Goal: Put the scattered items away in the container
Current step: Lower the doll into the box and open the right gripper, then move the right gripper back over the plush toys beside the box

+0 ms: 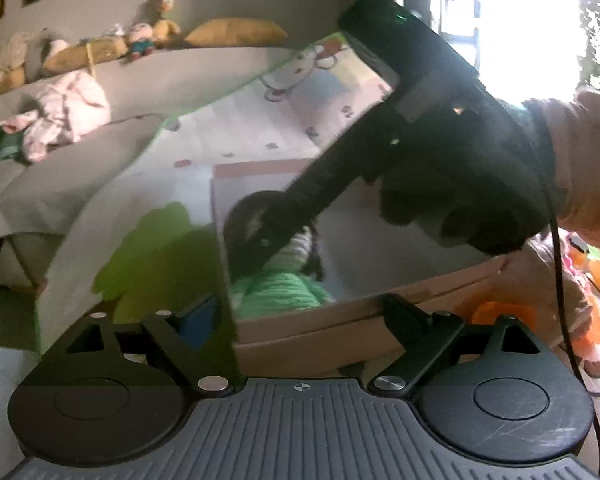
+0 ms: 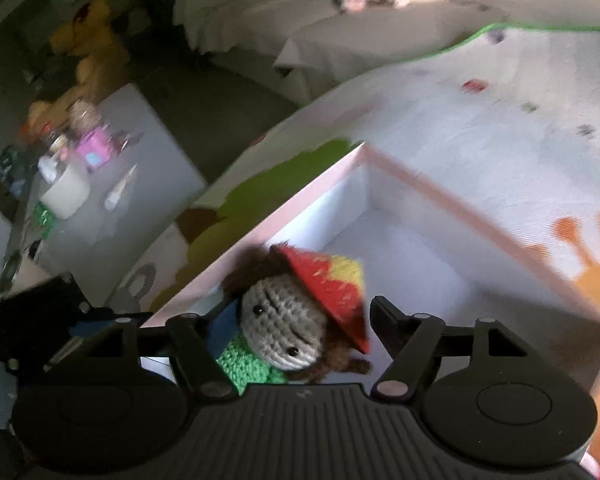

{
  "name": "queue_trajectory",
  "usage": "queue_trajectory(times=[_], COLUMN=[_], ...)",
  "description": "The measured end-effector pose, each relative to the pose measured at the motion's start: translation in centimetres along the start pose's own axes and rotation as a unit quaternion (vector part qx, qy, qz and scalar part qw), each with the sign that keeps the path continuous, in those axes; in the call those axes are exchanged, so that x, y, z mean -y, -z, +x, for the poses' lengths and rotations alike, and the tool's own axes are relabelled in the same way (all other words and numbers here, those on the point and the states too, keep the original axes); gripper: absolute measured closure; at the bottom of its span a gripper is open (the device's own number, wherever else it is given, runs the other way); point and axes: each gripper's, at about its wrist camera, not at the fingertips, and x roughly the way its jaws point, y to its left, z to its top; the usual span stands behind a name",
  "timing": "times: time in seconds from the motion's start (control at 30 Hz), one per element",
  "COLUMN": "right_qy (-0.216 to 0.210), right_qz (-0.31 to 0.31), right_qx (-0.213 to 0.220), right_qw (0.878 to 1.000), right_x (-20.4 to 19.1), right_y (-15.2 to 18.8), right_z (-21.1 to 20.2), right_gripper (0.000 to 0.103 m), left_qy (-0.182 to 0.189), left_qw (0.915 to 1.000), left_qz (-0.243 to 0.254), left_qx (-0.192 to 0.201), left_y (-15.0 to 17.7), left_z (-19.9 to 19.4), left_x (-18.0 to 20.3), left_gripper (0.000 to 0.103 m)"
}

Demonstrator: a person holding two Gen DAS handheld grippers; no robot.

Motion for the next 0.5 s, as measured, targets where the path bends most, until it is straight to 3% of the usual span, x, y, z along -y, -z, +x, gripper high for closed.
queue_trajectory(times=[0.13,0.2,0.3,0.37,0.43,0.5], right_qy=[0.042,0.102,0.177,0.183,0.181,0.173], right_qz=[0.022,0.029,0.041,0.069,0.091,0.114], right_qx=[0.087,0.123,0.138,0.135,0.134,0.132], right_qw=[0.995,0.987,0.973,0.971,0.970,0.969], right_x=[1.3,1.9,2.2,2.3,2.3,2.2], right_y=[2.0,4.5,9.2,12.3,15.3,18.2], right_z=[-7.9,-11.8,-15.2,-16.1,-16.7,-16.8], right_gripper=[0.023,0.022,0.022,0.024,0.036,0.039], left_qy=[-0.006,-0.006,-0.018,-0.029,-0.041,-0.054], left_qw=[0.9999,0.9999,0.9997,0.9994,0.9988,0.9979], left_qz=[-0.008,-0.014,-0.015,-0.019,-0.026,-0.032], left_qx=[0.001,0.002,-0.001,-0.006,-0.009,-0.013], left_y=[0.0,0.0,0.0,-0.1,0.0,0.1], left_z=[0.5,0.6,0.7,1.0,0.7,0.5], left_x=[0.6,0.9,1.2,1.5,1.9,2.5], left_gripper=[0.009,0.010,0.009,0.009,0.008,0.008])
